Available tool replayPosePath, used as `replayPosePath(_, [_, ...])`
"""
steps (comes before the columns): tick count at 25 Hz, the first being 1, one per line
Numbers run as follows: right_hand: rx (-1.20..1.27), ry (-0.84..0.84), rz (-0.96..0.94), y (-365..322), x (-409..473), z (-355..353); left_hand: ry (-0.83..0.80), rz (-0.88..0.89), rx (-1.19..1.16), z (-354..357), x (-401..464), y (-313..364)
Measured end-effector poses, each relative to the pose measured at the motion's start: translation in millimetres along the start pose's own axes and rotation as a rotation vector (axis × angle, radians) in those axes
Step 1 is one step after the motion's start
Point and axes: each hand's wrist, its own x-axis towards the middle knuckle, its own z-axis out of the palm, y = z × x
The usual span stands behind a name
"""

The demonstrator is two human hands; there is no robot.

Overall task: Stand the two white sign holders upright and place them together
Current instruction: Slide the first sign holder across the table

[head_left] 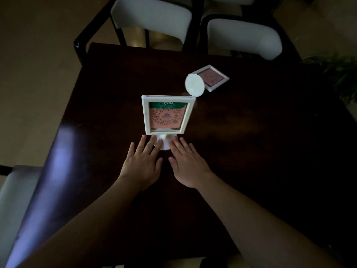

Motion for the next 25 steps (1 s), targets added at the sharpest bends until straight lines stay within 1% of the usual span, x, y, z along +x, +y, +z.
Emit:
replayPosePath(4, [-0.018, 0.028, 0.066, 54, -29, -1, -0.03, 0.069, 0.01, 5, 19, 57])
replayPosePath(12, [0.042, 0.093, 0.205, 151, -86, -16, -0.092, 0.178, 0.019, 20, 64, 168])
replayPosePath(18, [0.04, 0.13, 0.28, 223, -121, -25, -0.108, 0.211, 0.022, 35, 93, 248])
replayPosePath(21, [0.045, 0.138, 0.31, 261, -132, -29, -0.1, 0.201, 0.026, 44, 108, 288])
replayPosePath(25, [0.039, 0.154, 0.35, 308, -143, -36, -0.089, 0.234, 0.03, 52, 130, 334])
